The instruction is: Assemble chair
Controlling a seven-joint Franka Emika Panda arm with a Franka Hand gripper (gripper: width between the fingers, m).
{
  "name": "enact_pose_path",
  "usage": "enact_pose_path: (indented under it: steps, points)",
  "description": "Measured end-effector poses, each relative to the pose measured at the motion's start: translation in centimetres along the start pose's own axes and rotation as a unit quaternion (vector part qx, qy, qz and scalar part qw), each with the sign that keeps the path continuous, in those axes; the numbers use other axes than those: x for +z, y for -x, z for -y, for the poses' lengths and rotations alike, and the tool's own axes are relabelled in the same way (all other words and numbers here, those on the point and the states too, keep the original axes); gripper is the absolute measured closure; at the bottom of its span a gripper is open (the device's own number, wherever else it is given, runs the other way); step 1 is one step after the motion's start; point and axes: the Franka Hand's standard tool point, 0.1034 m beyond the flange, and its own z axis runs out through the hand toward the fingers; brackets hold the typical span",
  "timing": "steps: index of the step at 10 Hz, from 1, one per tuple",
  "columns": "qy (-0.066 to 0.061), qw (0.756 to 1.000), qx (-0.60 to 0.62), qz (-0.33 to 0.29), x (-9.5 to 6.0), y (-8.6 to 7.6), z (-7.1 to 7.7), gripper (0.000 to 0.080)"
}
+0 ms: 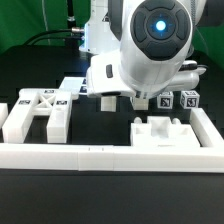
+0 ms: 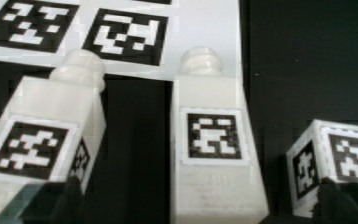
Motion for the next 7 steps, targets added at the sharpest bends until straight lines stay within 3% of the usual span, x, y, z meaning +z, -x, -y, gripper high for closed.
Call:
enact_pose_path:
  steps: [4,7]
  points:
    - [-0.002,1.000,-0.001,0.007,-1.2,0.3,0.1,0.0151]
    - [-0.002,1.000,-0.001,0.006,-1.1,0.1,0.1,0.0151]
